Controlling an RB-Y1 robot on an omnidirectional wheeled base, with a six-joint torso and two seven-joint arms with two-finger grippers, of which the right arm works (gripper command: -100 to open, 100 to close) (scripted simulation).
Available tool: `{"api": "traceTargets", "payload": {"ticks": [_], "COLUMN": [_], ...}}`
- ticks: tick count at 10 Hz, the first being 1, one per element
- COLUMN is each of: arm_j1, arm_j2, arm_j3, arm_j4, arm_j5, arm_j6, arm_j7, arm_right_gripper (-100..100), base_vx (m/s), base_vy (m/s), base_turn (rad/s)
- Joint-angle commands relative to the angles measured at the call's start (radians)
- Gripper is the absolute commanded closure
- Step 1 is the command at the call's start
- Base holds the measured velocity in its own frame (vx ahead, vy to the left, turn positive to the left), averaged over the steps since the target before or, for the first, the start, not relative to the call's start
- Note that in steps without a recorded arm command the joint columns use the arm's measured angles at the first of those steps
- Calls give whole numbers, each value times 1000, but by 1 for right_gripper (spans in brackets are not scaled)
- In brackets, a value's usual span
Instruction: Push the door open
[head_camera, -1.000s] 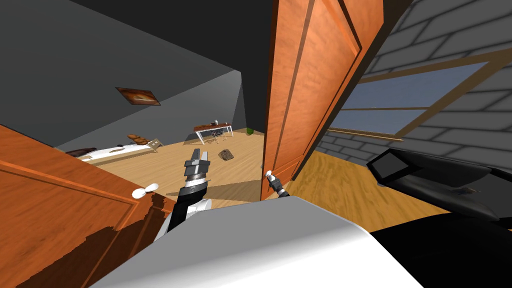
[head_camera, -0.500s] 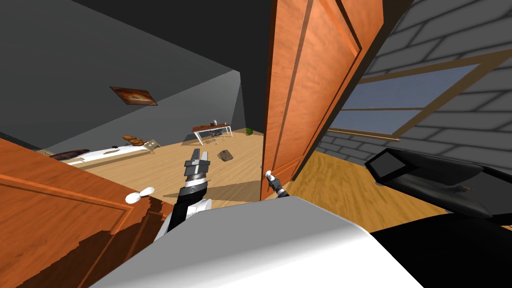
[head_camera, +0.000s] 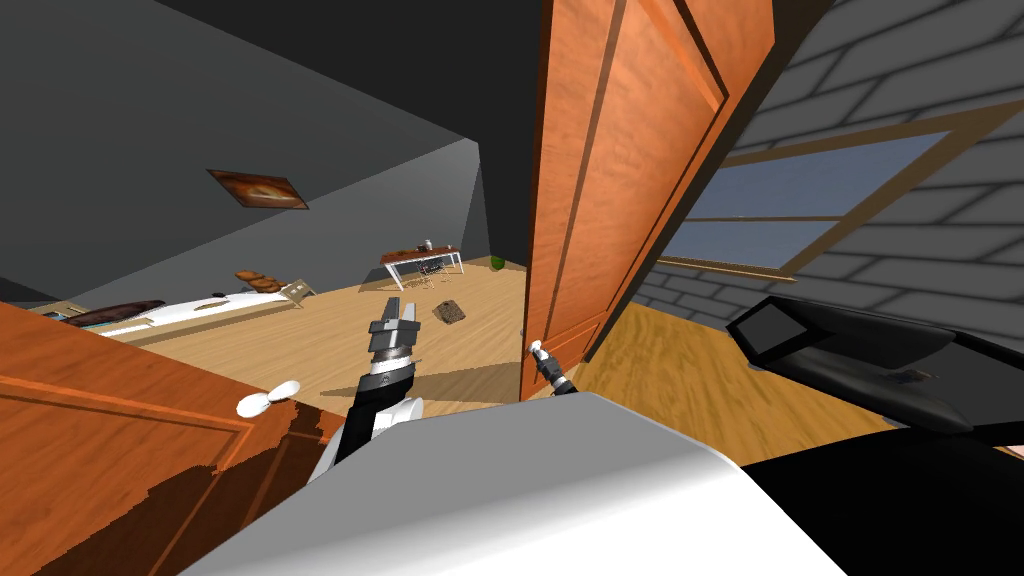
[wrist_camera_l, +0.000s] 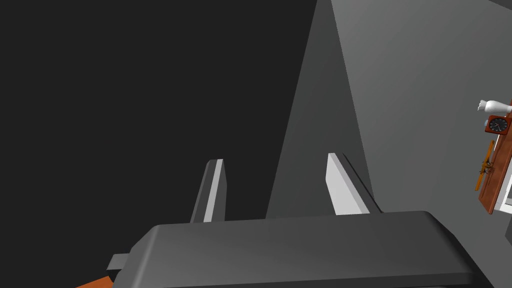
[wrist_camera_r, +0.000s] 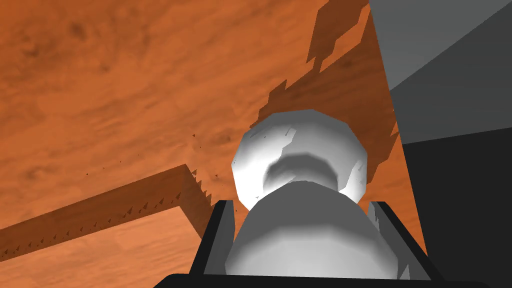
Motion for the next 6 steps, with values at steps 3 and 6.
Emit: {"api": "traceTargets", "payload": {"ticks": [3,6], "arm_j1": [-13,-22], "arm_j2": [-1,-1], "arm_j3": [10,21], "arm_j4": [5,13], "arm_j5": [-29,-52], "arm_j6": [2,4], "arm_j7": [-100,-170], "arm_right_gripper": [100,100], "base_vx": [39,37], "base_vy": [16,15], "base_turn": [-32,-32]}}
